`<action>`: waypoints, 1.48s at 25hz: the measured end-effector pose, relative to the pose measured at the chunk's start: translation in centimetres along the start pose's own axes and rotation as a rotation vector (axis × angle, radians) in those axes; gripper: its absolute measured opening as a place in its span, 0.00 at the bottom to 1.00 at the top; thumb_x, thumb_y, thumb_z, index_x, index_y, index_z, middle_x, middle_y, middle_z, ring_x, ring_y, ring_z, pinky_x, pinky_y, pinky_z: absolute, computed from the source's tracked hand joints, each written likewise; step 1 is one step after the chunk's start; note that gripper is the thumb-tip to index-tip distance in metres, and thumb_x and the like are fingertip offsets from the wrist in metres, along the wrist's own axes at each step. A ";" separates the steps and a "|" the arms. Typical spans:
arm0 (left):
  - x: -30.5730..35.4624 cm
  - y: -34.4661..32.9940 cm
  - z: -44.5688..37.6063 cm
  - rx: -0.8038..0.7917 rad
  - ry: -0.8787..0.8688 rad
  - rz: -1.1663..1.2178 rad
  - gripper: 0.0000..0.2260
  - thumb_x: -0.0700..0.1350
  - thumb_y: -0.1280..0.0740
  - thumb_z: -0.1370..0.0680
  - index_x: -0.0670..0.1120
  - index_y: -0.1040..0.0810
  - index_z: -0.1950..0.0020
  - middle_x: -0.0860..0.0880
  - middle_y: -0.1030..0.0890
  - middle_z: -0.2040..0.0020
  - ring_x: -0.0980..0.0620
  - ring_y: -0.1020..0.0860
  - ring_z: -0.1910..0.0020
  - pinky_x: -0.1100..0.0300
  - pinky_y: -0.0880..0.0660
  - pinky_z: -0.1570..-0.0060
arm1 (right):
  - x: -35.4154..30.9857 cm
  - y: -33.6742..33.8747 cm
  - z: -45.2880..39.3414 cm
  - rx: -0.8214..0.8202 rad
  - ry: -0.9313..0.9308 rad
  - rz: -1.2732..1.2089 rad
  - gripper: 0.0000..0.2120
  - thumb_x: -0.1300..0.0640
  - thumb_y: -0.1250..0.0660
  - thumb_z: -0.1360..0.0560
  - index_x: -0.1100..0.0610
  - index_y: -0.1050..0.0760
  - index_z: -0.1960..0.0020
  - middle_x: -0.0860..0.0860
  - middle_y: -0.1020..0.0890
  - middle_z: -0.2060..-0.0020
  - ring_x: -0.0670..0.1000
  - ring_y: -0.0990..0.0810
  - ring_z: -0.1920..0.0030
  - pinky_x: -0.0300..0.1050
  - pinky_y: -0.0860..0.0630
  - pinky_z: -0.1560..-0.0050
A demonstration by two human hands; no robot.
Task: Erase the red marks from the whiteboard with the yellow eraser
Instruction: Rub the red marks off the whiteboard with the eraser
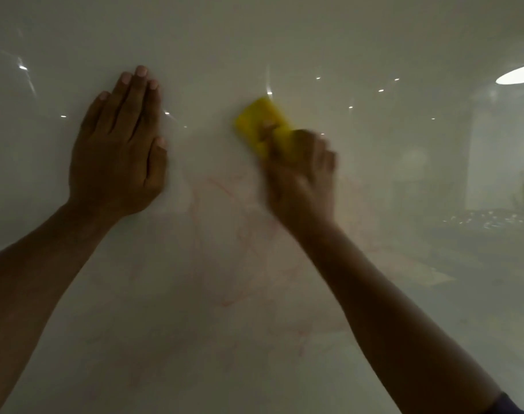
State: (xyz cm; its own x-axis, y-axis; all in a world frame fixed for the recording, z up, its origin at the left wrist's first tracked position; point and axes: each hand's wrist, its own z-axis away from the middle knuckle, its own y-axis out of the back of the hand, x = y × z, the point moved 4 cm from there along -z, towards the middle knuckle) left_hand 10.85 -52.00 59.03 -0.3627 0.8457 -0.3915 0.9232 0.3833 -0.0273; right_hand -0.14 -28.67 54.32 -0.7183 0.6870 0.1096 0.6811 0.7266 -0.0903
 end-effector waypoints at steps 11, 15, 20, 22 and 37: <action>-0.1 -0.3 0.3 0.001 0.014 0.036 0.29 0.49 0.50 0.13 0.40 0.45 0.13 0.41 0.44 0.13 0.40 0.43 0.14 0.44 0.45 0.17 | 5.0 0.5 0.3 0.108 -0.487 0.094 0.26 0.53 0.33 0.18 0.54 0.30 0.22 0.67 0.23 0.40 0.65 0.26 0.44 0.57 0.30 0.47; -0.2 -0.3 0.3 0.009 0.012 0.042 0.29 0.50 0.51 0.13 0.40 0.44 0.13 0.41 0.44 0.13 0.40 0.42 0.14 0.45 0.45 0.17 | 1.5 -0.2 3.1 0.018 0.124 0.022 0.20 0.55 0.32 0.18 0.53 0.24 0.27 0.67 0.21 0.41 0.64 0.25 0.45 0.56 0.27 0.48; 0.1 -0.2 0.3 0.008 0.022 0.042 0.29 0.50 0.50 0.13 0.40 0.44 0.13 0.41 0.43 0.13 0.40 0.42 0.14 0.45 0.45 0.17 | 10.5 2.1 2.6 0.134 -0.652 0.157 0.25 0.54 0.33 0.17 0.56 0.30 0.22 0.68 0.24 0.39 0.69 0.24 0.42 0.59 0.26 0.42; 0.2 -0.3 0.3 -0.004 0.019 0.025 0.29 0.49 0.51 0.13 0.40 0.45 0.13 0.41 0.44 0.13 0.40 0.43 0.14 0.44 0.45 0.17 | 8.8 1.4 2.4 0.132 -0.511 0.122 0.25 0.56 0.33 0.17 0.57 0.31 0.22 0.68 0.24 0.40 0.67 0.26 0.42 0.58 0.28 0.42; 2.7 -0.9 -3.5 -0.081 -0.124 0.039 0.32 0.46 0.48 0.17 0.40 0.45 0.13 0.41 0.44 0.13 0.39 0.42 0.14 0.41 0.46 0.16 | 11.1 2.4 5.4 0.003 -0.112 0.076 0.21 0.58 0.32 0.20 0.55 0.25 0.26 0.68 0.20 0.44 0.70 0.20 0.47 0.59 0.24 0.49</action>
State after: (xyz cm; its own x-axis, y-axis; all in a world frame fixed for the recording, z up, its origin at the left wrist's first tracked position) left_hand 8.58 -48.75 61.19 -0.3035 0.8101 -0.5016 0.9213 0.3838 0.0623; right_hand -7.19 -19.26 49.94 -0.6759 0.7370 -0.0091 0.7341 0.6721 -0.0970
